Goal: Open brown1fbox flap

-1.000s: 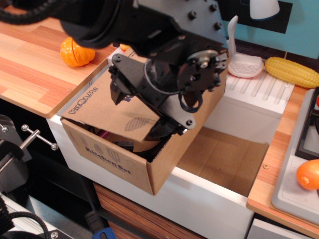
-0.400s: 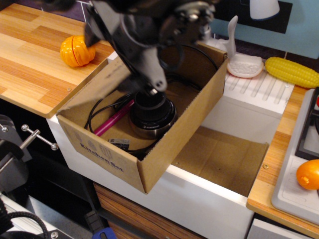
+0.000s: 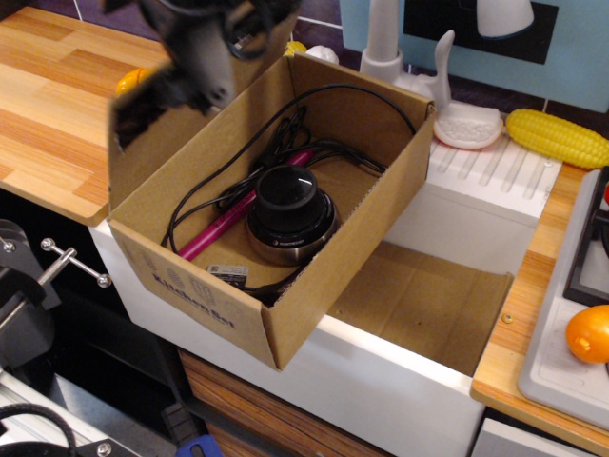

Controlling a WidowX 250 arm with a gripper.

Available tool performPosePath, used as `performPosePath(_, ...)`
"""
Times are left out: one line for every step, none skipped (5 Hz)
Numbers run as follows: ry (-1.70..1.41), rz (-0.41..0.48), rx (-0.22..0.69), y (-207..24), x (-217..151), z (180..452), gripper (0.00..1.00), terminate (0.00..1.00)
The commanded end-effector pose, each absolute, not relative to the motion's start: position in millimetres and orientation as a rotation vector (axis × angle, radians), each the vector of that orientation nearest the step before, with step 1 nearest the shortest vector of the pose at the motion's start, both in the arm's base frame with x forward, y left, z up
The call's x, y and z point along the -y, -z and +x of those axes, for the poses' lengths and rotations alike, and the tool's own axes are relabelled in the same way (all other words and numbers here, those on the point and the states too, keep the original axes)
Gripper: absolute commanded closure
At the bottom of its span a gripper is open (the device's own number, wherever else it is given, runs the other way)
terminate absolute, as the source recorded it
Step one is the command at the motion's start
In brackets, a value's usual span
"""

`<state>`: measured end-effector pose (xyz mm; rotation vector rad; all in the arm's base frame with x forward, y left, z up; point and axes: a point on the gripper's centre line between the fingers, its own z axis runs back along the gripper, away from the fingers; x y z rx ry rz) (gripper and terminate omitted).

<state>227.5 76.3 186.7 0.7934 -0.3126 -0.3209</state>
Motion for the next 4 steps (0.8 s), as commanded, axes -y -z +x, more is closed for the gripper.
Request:
performPosePath(0.360, 0.803, 0.369, -210.2, -111.8, 231.9, 0.00, 0.00)
performPosePath(0.388, 0.814, 0.413, -206.4, -123.7, 225.9, 0.00, 0.00)
performPosePath(0.413, 0.785, 0.426, -198.3, -138.7, 214.7, 0.00, 0.00)
performPosePath(0.457, 0.689, 0.414, -187.7, -163.1, 210.2, 0.00, 1.00)
